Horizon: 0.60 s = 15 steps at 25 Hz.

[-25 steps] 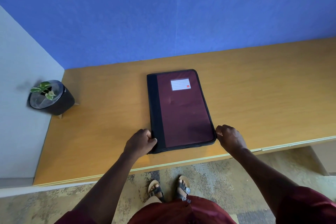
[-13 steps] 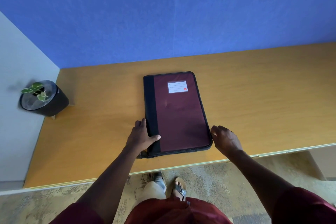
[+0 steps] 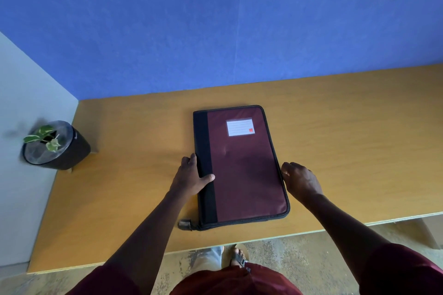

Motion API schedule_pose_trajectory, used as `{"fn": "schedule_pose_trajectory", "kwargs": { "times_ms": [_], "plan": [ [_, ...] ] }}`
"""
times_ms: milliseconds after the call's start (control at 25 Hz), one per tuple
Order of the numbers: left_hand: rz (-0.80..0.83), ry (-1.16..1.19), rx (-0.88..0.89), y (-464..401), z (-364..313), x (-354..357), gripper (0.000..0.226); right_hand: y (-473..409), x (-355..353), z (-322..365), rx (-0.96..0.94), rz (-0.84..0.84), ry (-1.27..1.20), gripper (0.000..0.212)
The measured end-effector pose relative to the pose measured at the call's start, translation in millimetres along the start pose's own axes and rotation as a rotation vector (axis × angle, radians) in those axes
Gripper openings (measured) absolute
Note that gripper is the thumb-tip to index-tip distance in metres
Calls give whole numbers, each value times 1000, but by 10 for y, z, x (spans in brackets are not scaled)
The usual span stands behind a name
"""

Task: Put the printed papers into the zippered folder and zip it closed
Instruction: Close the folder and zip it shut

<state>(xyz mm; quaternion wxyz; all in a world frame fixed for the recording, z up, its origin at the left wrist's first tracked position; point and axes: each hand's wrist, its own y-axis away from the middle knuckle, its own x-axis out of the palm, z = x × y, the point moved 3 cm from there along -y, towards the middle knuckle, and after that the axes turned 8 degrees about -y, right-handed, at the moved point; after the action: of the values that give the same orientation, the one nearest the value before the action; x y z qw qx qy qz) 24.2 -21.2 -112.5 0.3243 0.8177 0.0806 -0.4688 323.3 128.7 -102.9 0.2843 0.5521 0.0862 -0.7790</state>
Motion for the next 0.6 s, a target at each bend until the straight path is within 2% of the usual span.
{"fn": "schedule_pose_trajectory", "kwargs": {
  "times_ms": [600],
  "plan": [
    [-62,67,4,-677,-27,-343,97,-821,-173,155,32,6,10,11]
  ]
}}
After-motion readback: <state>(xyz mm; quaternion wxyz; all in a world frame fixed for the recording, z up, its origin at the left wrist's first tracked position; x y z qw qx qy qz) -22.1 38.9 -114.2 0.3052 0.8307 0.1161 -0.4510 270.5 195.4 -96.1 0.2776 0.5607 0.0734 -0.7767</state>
